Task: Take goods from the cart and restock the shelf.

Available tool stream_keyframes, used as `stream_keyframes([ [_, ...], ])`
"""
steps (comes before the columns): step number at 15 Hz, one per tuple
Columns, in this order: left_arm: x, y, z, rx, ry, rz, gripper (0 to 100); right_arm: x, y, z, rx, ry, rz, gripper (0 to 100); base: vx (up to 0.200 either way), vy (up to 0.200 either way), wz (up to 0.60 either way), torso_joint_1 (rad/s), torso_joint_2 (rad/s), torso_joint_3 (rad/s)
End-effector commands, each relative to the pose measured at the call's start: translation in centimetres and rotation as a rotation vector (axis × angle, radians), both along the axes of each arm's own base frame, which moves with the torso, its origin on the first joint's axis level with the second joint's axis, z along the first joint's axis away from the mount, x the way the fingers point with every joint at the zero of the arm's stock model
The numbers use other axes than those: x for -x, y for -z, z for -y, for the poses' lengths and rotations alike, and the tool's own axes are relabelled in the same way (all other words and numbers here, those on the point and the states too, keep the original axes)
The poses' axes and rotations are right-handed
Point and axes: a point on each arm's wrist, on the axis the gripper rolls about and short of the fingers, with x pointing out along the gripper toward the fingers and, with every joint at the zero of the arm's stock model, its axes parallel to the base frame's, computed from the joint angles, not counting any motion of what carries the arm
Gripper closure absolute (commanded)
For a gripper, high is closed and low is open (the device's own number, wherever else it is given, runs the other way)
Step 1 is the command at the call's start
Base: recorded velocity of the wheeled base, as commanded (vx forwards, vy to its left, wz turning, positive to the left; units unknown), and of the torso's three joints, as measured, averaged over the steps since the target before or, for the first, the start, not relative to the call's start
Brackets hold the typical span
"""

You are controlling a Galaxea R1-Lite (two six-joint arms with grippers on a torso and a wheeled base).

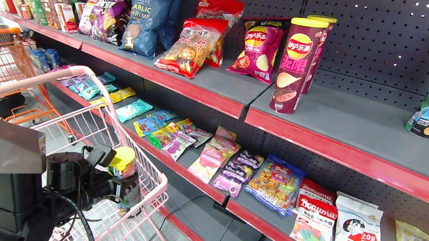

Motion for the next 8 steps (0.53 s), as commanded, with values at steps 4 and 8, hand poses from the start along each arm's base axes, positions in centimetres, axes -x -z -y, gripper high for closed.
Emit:
stream_keyframes([
  [4,3.9,-11.7,-2.0,0.049,-0.065,0.194,100,0.0,0.0,0.0,0.000,-0.001,-0.001,0,0.000,0.000,0.00,0.000,0.00,0.000],
  [8,8.7,-20.7,-2.6,0.087,-0.090,0.242,100,0.0,0.0,0.0,0.000,-0.001,-0.001,0,0.000,0.000,0.00,0.000,0.00,0.000],
])
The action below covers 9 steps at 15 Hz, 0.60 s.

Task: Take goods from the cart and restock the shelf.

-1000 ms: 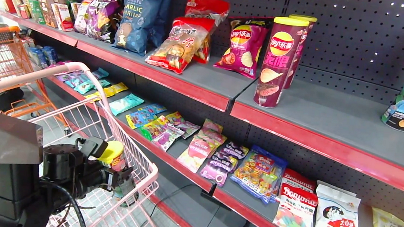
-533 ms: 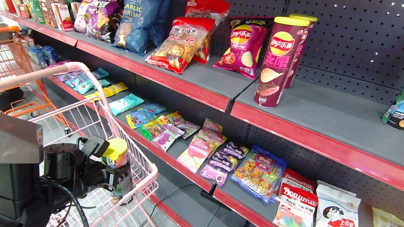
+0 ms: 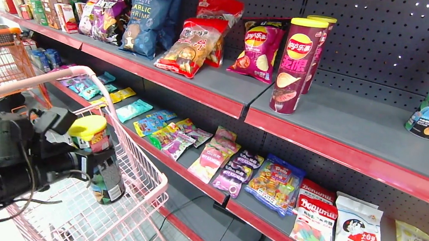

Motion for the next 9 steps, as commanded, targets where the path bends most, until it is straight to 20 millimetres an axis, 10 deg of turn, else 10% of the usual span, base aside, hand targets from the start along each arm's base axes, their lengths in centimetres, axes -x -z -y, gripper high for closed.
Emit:
stream_keyframes([
  [1,5.8,-10.9,-0.7,0.030,-0.024,0.256,100,0.0,0.0,0.0,0.000,-0.001,-0.001,0,0.000,0.000,0.00,0.000,0.00,0.000],
  [5,10.7,-14.8,-0.8,0.035,-0.026,0.382,100,0.0,0.0,0.0,0.000,-0.001,-0.001,0,0.000,0.000,0.00,0.000,0.00,0.000],
  [9,14.5,-13.7,-1.0,0.032,-0.026,0.342,100,0.0,0.0,0.0,0.000,-0.001,-0.001,0,0.000,0.000,0.00,0.070,-0.20,-0.121],
])
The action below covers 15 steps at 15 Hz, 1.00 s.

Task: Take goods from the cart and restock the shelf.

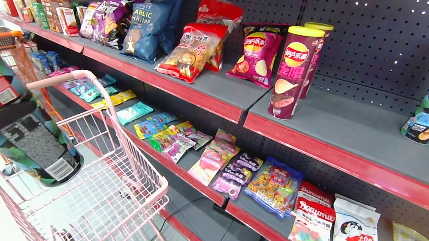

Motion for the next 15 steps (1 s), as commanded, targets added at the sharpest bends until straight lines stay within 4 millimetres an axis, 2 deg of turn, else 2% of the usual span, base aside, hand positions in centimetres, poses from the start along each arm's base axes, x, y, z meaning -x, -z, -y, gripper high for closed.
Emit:
stream_keyframes([
  [1,3.0,-0.3,-0.1,0.000,-0.004,0.083,100,0.0,0.0,0.0,0.000,-0.001,0.000,0,0.000,0.000,0.00,0.183,-0.48,-0.295],
  [5,5.0,0.8,-0.3,-0.007,-0.071,0.113,100,0.0,0.0,0.0,0.000,-0.001,0.000,0,0.000,0.000,0.00,0.223,-0.57,-0.338],
  [7,5.4,1.3,-0.4,-0.008,-0.111,0.113,100,0.0,0.0,0.0,-0.001,0.001,0.000,0,0.000,0.000,0.00,0.239,-0.60,-0.349],
  [10,6.4,3.1,-0.6,-0.014,-0.181,0.096,100,0.0,0.0,0.0,-0.001,-0.001,0.000,0,0.000,0.000,0.00,0.193,-0.45,-0.259],
  [15,6.7,3.3,-0.7,-0.016,-0.198,0.100,100,0.0,0.0,0.0,-0.003,-0.001,0.000,0,0.000,0.000,0.00,0.164,-0.38,-0.218],
])
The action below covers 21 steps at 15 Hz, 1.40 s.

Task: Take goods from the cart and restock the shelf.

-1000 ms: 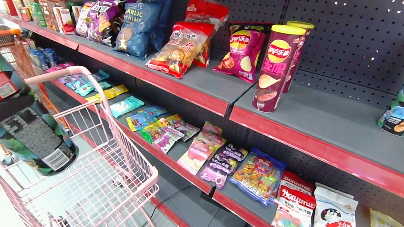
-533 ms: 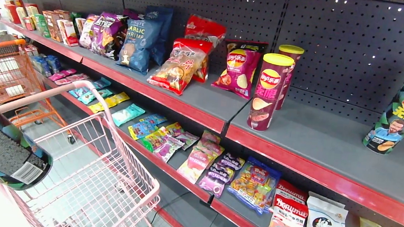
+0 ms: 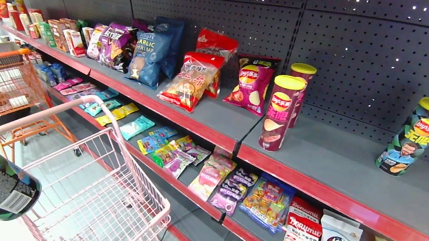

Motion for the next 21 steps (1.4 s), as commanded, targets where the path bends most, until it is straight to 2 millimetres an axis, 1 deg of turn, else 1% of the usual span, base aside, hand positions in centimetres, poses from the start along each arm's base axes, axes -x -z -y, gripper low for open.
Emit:
stream_keyframes([
  [1,0.1,0.0,0.0,0.000,-0.002,0.004,100,0.0,0.0,0.0,0.000,-0.001,-0.001,0,0.000,0.000,0.00,0.163,-0.36,-0.203],
  [4,0.3,0.0,0.0,-0.026,-0.001,0.011,100,0.0,0.0,0.0,-0.001,0.000,-0.001,0,0.000,0.000,0.00,0.136,-0.31,-0.167],
  [7,1.0,0.4,-0.1,-0.099,-0.027,0.000,100,0.0,0.0,0.0,-0.003,0.000,-0.001,0,0.000,0.000,-0.60,0.020,-0.04,-0.022],
  [9,1.5,1.0,-0.1,-0.103,-0.019,-0.033,100,0.0,0.0,0.0,-0.003,0.000,-0.001,0,0.000,0.000,-0.60,0.015,0.00,-0.005],
  [11,1.5,1.7,-0.1,-0.104,-0.020,-0.050,100,0.0,0.0,0.0,-0.003,0.000,-0.001,0,0.000,0.000,-0.60,0.005,0.00,-0.007],
  [13,1.7,1.9,-0.1,-0.104,-0.026,-0.049,100,0.0,0.0,0.0,-0.003,0.000,-0.001,0,0.000,0.000,-0.60,0.005,0.00,0.000],
  [17,1.7,2.2,-0.3,-0.168,-0.077,-0.061,100,0.0,0.0,0.0,-0.001,0.000,-0.001,0,0.000,0.000,-0.60,0.002,0.00,0.001],
  [21,1.9,2.2,-0.3,-0.187,-0.082,-0.049,100,0.0,0.0,0.0,0.000,0.000,-0.001,0,0.000,0.000,0.00,0.000,0.00,0.000],
])
